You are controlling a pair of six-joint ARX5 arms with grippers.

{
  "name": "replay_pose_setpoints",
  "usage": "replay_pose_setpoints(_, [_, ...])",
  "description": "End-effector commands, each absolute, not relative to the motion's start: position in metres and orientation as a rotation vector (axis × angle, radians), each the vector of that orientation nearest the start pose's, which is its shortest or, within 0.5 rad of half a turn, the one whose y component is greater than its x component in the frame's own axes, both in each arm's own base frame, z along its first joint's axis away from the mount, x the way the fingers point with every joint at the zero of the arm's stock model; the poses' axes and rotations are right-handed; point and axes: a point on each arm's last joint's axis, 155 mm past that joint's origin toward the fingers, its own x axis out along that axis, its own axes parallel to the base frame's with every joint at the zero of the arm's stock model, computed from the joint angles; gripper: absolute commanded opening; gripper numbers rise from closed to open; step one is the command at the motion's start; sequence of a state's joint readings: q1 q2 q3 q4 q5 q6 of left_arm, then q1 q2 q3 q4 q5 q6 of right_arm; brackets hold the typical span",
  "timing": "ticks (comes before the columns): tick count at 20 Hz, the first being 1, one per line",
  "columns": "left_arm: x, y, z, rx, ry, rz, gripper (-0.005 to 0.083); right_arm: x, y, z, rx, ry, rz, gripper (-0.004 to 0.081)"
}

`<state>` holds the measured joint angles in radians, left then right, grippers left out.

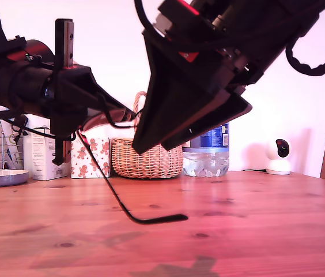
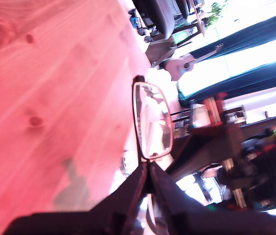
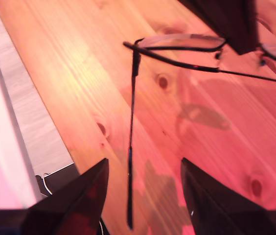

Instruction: Pick up the glasses and close them, then place them back on the table

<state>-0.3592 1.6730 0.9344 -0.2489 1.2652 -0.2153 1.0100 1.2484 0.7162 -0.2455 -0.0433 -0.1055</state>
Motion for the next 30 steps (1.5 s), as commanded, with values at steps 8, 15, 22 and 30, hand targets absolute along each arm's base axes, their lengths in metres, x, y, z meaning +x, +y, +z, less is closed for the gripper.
replay_pose_setpoints(8, [0.254, -0.284, 0.153, -0.701, 1.17, -1.398, -0.0021, 0.181, 0.318, 0.067, -0.497, 0.752, 1.046, 0.0424])
replay_pose_setpoints(15, [0.247, -0.284, 0.161, -0.746, 1.197, -1.436, -0.0021, 0.192, 0.313, 0.05, -0.54, 0.773, 0.979, 0.0423])
replay_pose_setpoints(22, [0.247, -0.283, 0.16, -0.753, 1.208, -1.431, -0.0021, 0.214, 0.297, 0.046, -0.598, 0.757, 0.871, 0.0423])
replay_pose_setpoints(30, [0.246, -0.282, 0.157, -0.747, 1.217, -1.416, -0.0021, 0.237, 0.277, 0.046, -0.579, 0.773, 0.782, 0.0423])
